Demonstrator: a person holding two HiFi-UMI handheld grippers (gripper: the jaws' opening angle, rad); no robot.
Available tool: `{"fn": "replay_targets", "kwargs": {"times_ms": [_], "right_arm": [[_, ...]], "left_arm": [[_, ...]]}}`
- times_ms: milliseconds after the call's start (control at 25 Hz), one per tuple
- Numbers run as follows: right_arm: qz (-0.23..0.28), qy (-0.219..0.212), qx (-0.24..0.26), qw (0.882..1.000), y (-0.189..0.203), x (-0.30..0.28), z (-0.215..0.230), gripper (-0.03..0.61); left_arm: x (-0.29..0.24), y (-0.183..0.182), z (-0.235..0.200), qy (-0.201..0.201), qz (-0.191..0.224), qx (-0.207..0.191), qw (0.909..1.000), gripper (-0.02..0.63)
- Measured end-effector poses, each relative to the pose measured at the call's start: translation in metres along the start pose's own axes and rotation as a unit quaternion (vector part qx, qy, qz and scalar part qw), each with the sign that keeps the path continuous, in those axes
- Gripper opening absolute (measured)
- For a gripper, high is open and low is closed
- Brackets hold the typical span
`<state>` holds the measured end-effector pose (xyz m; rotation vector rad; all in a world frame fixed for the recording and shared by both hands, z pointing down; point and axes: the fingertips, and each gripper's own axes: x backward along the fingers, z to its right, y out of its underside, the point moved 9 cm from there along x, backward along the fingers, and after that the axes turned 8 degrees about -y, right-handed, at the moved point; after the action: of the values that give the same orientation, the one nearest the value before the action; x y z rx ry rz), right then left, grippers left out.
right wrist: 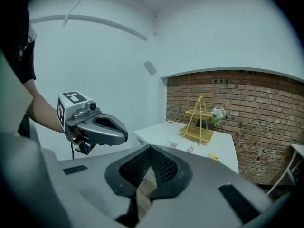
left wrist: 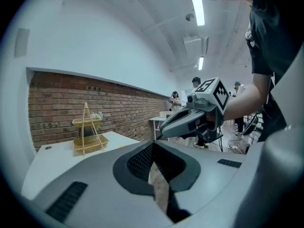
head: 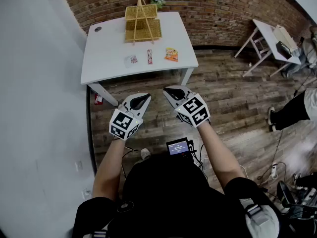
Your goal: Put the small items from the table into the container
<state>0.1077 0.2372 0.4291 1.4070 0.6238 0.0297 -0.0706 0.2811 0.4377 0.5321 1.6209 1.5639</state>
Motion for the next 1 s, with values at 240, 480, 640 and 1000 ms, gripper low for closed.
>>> {"fn": "replay_targets", "kwargs": {"times_ms": [240, 480, 640, 1000], "right_arm": [[-0.001, -0.001, 0.001, 1.0, 0.004, 0.0, -0.001, 0.014], [-0.001, -0.002, 0.001, 1.0, 0.004, 0.001, -0.002, 0.014], [0.0, -0.003, -0.004, 1.0, 0.005, 0.001, -0.001, 0.014], [-0.004, -0.003, -0.012, 1.0, 0.015, 0.009, 0.0, 0.014]], "left_arm": [[0.0, 0.001, 0.001, -0.002, 0.002, 0.012, 0.9999, 0.009], [0.001, 0.001, 0.002, -0.006, 0.002, 0.013, 0.9999, 0.009], [0.001, 0.002, 0.003, -0.008, 0.002, 0.01, 0.9999, 0.009], [-0.002, 0.007, 0.011, -0.007, -0.003, 0.015, 0.9999, 0.009]]}}
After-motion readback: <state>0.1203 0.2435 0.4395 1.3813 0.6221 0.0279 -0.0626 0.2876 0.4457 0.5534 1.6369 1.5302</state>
